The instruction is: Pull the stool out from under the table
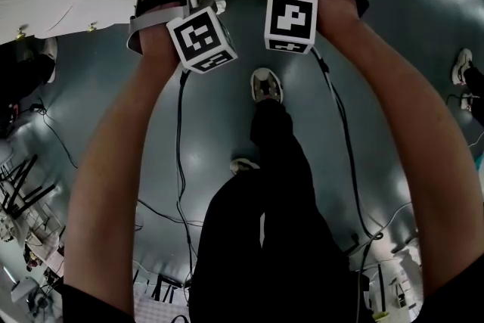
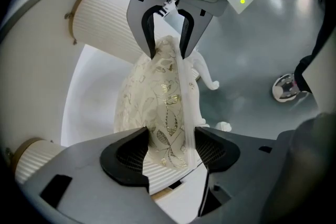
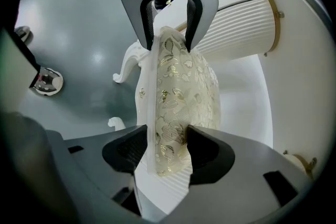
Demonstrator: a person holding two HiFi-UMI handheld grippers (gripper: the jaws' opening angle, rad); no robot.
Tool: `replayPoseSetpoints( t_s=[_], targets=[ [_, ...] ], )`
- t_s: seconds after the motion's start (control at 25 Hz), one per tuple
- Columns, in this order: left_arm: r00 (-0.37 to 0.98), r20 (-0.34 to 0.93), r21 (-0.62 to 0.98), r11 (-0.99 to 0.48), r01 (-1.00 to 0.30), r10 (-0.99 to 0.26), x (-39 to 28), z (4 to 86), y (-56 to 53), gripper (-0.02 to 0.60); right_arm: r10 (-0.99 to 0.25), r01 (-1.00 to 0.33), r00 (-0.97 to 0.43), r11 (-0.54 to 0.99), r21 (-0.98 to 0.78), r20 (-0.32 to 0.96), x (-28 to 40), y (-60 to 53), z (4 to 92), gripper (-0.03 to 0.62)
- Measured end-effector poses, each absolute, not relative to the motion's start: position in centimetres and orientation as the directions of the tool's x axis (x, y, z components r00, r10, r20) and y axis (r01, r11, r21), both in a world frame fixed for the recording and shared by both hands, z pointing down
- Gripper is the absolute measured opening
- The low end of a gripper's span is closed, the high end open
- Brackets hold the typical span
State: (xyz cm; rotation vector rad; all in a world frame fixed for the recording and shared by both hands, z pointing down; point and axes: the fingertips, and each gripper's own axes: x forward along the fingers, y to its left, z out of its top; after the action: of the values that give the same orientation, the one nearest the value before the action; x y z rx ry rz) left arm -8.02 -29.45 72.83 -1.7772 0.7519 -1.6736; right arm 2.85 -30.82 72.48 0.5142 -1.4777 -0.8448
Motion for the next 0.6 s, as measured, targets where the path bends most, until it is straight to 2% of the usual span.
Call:
replayPoseSetpoints(
  t_s=[0.6],
  targets=[
    [0.067,0.677,-0.735,-0.677,0.022,-0.733,-7.3,73.2,-18.0,0.287,-0.736,0.141,-0.1,0.656,0.742,0.67,3.6,-18.7,73.0,0.238]
  ],
)
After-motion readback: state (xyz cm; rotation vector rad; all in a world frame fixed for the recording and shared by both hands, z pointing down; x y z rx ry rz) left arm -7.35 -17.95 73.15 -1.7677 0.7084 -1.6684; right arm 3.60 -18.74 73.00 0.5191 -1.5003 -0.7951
